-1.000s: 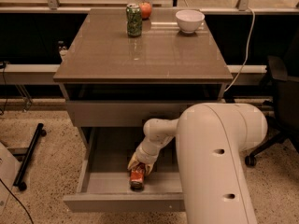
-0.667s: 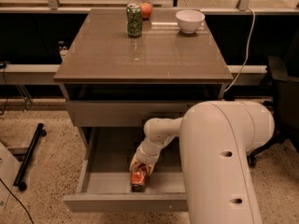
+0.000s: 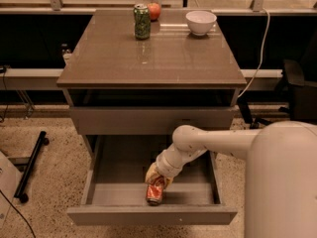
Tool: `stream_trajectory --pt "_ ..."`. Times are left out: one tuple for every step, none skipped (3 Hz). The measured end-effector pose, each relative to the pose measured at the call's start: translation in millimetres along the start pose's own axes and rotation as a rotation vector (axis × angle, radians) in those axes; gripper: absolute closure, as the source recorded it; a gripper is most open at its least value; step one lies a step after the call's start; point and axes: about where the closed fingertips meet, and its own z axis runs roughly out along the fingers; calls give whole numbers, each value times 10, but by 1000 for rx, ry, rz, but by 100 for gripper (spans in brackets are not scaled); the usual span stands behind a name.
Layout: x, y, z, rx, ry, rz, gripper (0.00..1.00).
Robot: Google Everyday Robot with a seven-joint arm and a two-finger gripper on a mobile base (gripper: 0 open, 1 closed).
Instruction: Pick coke can from middle drawer and place on counter
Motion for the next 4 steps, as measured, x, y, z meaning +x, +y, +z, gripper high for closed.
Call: stream_trajectory --pt "204 68 -313 -112 -43 -85 100" --pt "339 128 -863 -216 -147 -202 100" --pt "398 57 -1592 -277 -276 -314 100" --pt "454 27 -2357 -302 -403 -449 100"
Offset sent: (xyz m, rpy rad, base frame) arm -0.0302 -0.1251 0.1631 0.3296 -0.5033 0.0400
